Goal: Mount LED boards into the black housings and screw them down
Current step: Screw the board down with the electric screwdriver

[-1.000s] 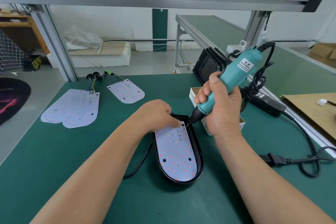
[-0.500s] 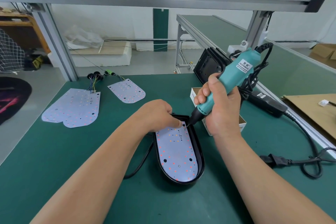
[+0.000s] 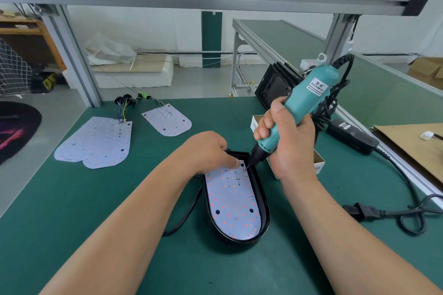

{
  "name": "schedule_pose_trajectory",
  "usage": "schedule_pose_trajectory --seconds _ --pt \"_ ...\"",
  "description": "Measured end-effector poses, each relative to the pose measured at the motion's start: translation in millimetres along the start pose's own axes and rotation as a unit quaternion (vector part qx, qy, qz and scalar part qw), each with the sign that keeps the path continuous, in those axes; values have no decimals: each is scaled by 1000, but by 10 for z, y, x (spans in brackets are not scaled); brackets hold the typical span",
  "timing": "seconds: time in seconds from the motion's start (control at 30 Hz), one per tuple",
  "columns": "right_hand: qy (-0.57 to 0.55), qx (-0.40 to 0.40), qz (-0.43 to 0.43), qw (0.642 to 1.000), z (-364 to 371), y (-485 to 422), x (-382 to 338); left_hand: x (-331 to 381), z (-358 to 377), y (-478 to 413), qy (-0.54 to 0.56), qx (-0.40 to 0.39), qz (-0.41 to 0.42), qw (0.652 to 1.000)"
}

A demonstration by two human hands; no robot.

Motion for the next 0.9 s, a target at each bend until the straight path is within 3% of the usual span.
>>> schedule_pose_trajectory --seconds 0.37,0.53,0.77,0.9 --pt "58 -40 -7 997 105 16 19 6 -8 8 2 0 -7 1000" --pt "8 -47 15 999 55 14 8 -12 4 2 0 2 -2 1000" --pt "-99 15 9 995 -60 -33 -113 -61 -18 -5 10 17 4 1000" --pt "-127 75 36 988 -180 28 -65 -182 -170 -3 152 77 -33 985"
Point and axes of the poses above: each hand's wrist, its own y-axis away from the middle knuckle, its own z-axis out of the palm, x = y × z, the point moved 5 cm from there along -y, towards the middle knuckle, and after that the axes turned 7 degrees about -y, right-handed, at the moved point
